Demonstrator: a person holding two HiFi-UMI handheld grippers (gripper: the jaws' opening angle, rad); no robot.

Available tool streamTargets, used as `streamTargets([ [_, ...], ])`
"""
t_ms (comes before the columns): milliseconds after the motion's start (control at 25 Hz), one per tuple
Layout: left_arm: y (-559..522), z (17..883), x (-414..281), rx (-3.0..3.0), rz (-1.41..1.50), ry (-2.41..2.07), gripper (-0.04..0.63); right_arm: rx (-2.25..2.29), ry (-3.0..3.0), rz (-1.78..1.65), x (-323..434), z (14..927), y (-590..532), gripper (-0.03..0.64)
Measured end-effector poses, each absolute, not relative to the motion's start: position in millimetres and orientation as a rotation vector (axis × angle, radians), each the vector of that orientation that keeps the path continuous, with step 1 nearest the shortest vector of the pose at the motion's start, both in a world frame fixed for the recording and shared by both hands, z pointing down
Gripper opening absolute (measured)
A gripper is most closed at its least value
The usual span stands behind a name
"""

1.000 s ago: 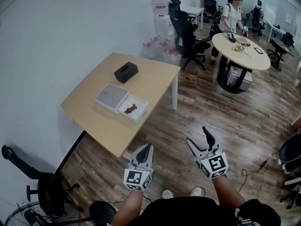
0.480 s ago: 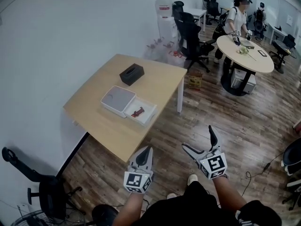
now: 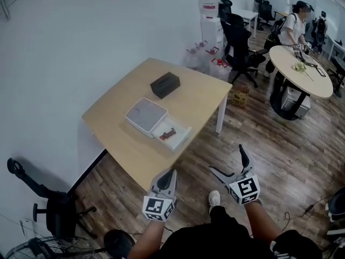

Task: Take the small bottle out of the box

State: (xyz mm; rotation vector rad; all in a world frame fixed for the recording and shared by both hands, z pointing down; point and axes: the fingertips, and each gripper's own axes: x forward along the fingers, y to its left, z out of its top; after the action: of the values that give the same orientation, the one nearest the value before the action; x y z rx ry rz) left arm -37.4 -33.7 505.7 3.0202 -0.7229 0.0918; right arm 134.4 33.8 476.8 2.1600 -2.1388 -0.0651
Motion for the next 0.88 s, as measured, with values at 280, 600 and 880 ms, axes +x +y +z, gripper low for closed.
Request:
streamTargets([
  [280, -86.6, 507.1, -9.3, 2.952, 0.125, -0.877, 0.009, 2.003, -2.219, -0.048, 170.0, 487.8, -28.1, 0.565],
  [600, -136.5, 492.9, 0.1, 2.826, 0.078, -1.045, 0.009, 1.824, -2.346, -0.047, 188.5, 502.0, -95.4, 0.558],
  [880, -173.9, 492.5, -2.3, 2.799, 0.113, -1.213, 0.009, 1.673, -2.400, -0.058, 196.8, 513.2, -139.2, 0.558],
])
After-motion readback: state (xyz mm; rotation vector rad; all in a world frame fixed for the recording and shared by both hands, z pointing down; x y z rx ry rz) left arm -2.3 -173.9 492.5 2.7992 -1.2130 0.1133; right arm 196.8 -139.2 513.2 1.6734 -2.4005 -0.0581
